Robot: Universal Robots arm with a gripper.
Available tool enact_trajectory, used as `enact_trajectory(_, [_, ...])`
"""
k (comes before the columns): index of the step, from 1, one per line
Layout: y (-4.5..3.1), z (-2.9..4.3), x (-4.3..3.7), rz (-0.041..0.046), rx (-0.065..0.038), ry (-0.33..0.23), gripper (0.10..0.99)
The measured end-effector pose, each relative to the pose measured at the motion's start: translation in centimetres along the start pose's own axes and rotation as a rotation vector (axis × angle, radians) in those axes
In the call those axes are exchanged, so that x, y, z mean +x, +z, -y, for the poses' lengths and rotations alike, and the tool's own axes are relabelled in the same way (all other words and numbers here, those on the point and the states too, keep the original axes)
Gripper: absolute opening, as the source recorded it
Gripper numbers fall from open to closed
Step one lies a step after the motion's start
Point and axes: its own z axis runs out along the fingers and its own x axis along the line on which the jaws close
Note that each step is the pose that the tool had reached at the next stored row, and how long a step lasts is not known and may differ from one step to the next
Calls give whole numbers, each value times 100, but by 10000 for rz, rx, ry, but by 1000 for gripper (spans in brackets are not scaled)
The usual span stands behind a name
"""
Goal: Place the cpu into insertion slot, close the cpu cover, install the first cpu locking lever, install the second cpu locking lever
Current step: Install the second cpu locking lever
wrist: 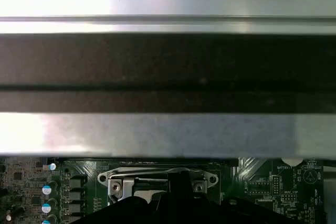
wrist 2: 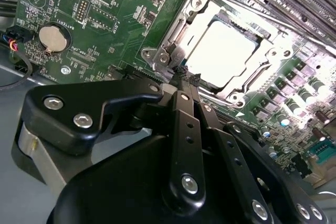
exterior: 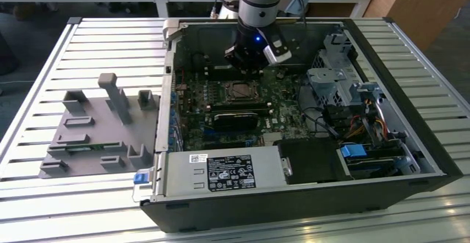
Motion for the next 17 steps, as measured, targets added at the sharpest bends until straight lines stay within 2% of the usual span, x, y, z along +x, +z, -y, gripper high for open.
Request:
enact_trajectory(12, [-3,59,-1,0,0,0,106])
enact_trajectory(17, [-6,116,-2,-1,1,0,106])
